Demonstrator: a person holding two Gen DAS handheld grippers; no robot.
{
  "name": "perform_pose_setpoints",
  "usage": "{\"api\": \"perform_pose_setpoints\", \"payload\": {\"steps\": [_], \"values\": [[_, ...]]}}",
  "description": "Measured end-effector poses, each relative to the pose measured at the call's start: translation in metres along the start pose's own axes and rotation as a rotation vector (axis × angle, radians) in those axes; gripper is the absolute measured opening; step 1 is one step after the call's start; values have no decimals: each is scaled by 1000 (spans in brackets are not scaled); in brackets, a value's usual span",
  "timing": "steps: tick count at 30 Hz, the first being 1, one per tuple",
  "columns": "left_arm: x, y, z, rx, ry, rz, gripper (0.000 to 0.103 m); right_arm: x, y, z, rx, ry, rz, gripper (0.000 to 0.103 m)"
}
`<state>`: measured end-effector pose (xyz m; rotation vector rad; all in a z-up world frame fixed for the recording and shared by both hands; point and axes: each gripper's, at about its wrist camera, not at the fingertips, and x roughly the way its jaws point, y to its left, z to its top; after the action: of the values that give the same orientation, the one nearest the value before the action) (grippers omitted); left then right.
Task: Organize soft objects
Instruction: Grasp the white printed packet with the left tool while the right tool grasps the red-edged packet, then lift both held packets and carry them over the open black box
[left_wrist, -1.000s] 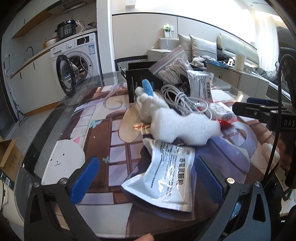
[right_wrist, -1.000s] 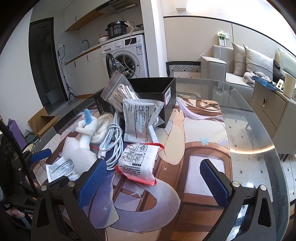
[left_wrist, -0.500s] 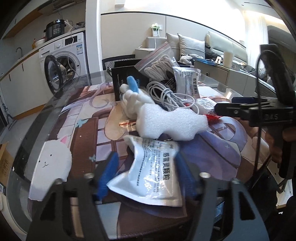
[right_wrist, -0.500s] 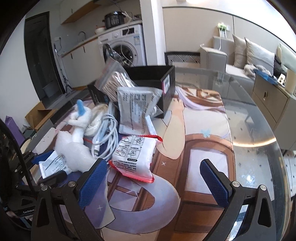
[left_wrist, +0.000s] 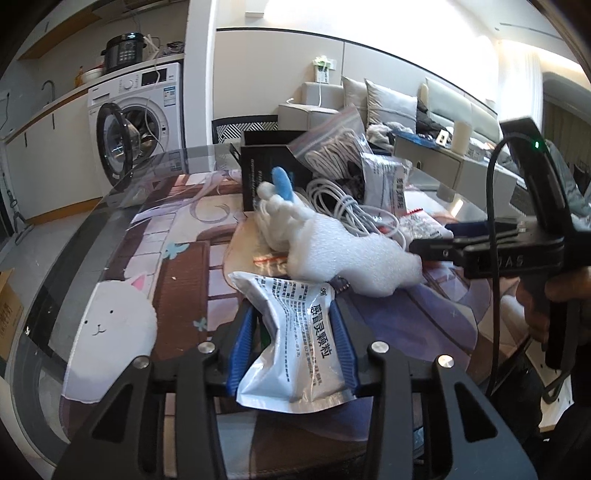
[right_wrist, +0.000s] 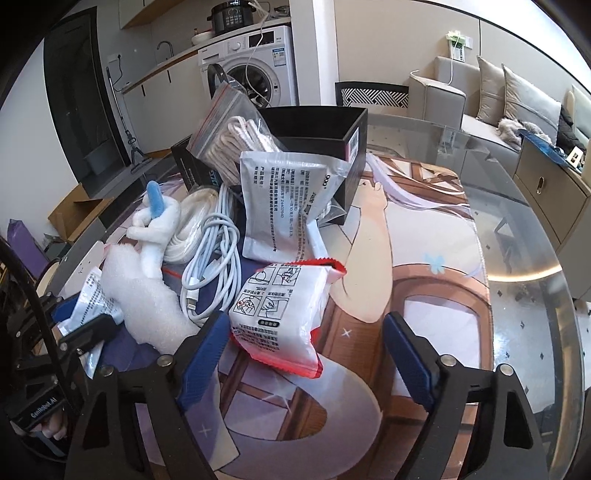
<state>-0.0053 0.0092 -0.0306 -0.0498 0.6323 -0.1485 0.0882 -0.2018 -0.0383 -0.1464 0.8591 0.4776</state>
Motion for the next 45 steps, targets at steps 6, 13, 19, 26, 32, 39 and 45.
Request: {"api": "perform_pose_setpoints", "payload": {"steps": [6, 13, 19, 26, 32, 39, 45], "values": [[-3, 6, 2, -27, -20, 6, 40, 2, 2, 1, -3, 3, 29, 71], [-9, 8, 5, -43, -51, 12, 40, 0, 3, 0, -5, -3, 65, 58], [-12, 12, 6, -59, -67, 21, 40, -4, 1, -6, 2, -24, 93, 48], [-13, 15, 7, -68, -70, 33, 40, -12, -5, -13, 6, -48, 104, 46], [-9, 19, 4, -82, -55, 54, 40, -22, -7, -17, -1, -86, 103, 46], [-15, 25, 7, -100, -83, 70, 40, -37, -3, -15, -18, -143, 100, 46], [-21, 25, 21, -116, -131, 46, 40, -53, 0, -8, -28, -204, 112, 46]]}}
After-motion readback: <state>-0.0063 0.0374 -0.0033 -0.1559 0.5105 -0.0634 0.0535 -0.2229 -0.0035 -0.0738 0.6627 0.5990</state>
